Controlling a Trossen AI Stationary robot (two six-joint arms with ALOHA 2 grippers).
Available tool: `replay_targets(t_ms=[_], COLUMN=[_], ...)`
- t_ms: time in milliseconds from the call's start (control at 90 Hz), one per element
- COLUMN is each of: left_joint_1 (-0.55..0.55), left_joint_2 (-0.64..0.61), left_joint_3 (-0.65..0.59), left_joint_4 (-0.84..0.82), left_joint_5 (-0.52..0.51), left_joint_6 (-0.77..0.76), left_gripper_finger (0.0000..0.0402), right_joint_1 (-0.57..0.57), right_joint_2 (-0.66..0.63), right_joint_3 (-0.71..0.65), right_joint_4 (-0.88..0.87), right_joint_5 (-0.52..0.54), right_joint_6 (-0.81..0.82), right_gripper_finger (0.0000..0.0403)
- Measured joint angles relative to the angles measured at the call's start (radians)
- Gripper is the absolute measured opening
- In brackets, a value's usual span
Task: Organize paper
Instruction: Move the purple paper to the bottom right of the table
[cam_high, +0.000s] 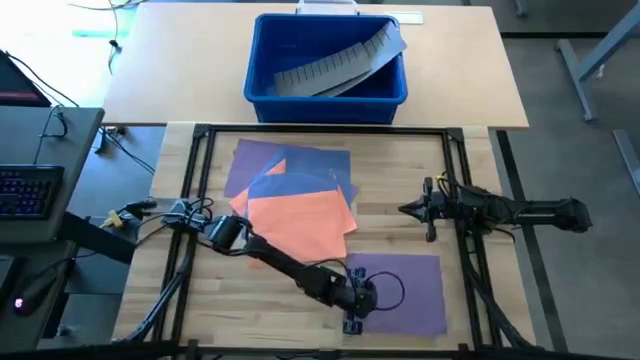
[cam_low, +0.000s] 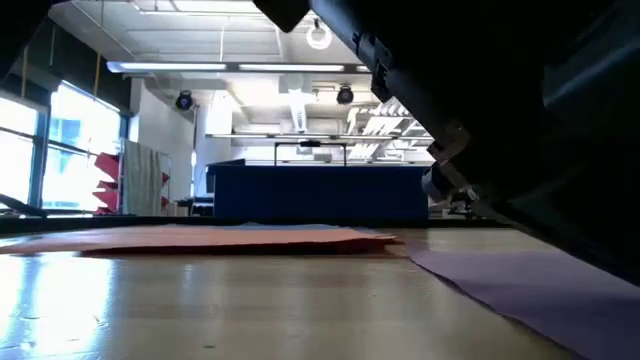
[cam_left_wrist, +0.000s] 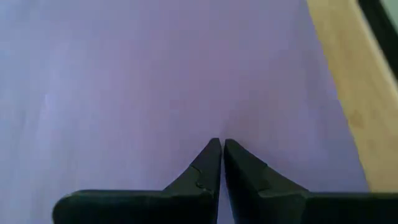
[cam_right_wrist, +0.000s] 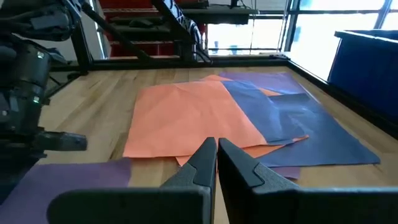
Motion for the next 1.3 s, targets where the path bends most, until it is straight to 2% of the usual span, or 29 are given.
replay_targets(t_ms=[422,944,1133,1300], left_joint_1=[0.005,-0.036,-0.036,-0.036], left_joint_2=[0.002,0.002,-0.037,-0.114], left_joint_3=[0.000,0.000,-0.003,0.042], left_joint_4=[-0.002,-0.021,-0.057,-0.117], left_joint_5=[0.012,0.004,-0.012,-0.050], left_joint_6=[0.047,0.002,0.001,-0.003], left_gripper_finger=[0.0000,0.0000,0.0000,0.0000], right_joint_1=[0.000,0.000,0.000,0.000], right_joint_2=[0.000,0.000,0.000,0.000], right_joint_3=[0.000,0.000,0.000,0.000], right_joint_4=[0.000,0.000,0.000,0.000], right_joint_5=[0.000,0.000,0.000,0.000], right_joint_6=[0.000,0.000,0.000,0.000], right_gripper_finger=[0.0000,0.0000,0.0000,0.0000])
